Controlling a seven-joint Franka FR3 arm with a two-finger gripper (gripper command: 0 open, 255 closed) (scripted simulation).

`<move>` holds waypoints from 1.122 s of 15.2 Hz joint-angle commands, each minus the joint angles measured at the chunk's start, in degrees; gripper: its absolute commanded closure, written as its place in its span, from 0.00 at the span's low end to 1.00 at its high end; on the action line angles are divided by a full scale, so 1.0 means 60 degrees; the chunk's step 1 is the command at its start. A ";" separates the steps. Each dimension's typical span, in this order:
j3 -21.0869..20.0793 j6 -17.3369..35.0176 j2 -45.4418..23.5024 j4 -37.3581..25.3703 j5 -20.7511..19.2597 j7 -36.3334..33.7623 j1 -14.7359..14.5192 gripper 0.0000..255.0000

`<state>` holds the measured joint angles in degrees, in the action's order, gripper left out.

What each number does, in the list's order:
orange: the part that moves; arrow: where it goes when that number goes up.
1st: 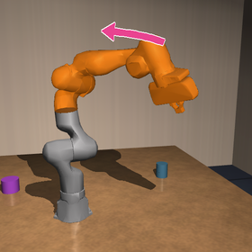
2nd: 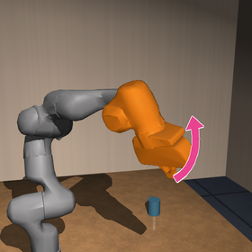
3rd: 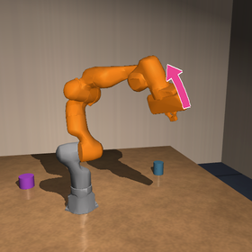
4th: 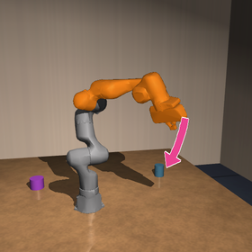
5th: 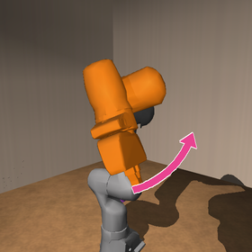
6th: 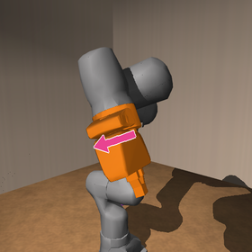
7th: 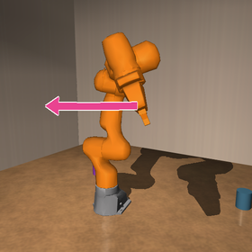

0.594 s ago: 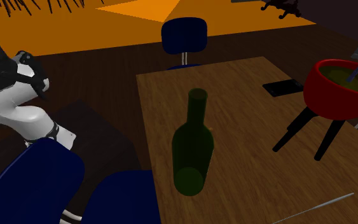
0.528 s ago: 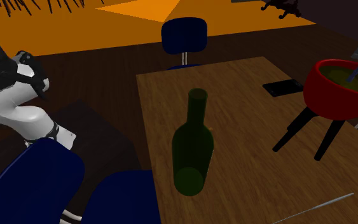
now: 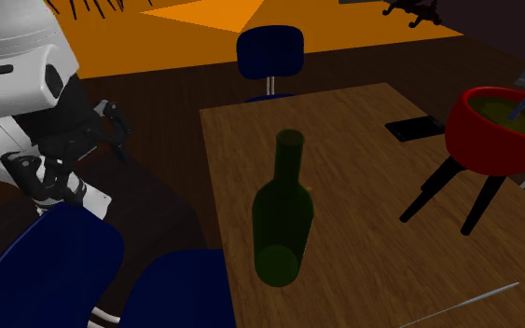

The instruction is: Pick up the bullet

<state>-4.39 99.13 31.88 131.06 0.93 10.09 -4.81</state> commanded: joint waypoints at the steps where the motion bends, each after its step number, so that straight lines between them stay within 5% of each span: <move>1: -0.0166 0.0339 -0.0545 -0.0198 0.0041 0.0114 -0.0169 0.00; 17: -0.1527 0.2078 -0.5537 -0.3288 -0.0502 0.0723 -0.1298 0.00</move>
<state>-13.04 111.51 1.32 113.84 -1.46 14.33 -12.16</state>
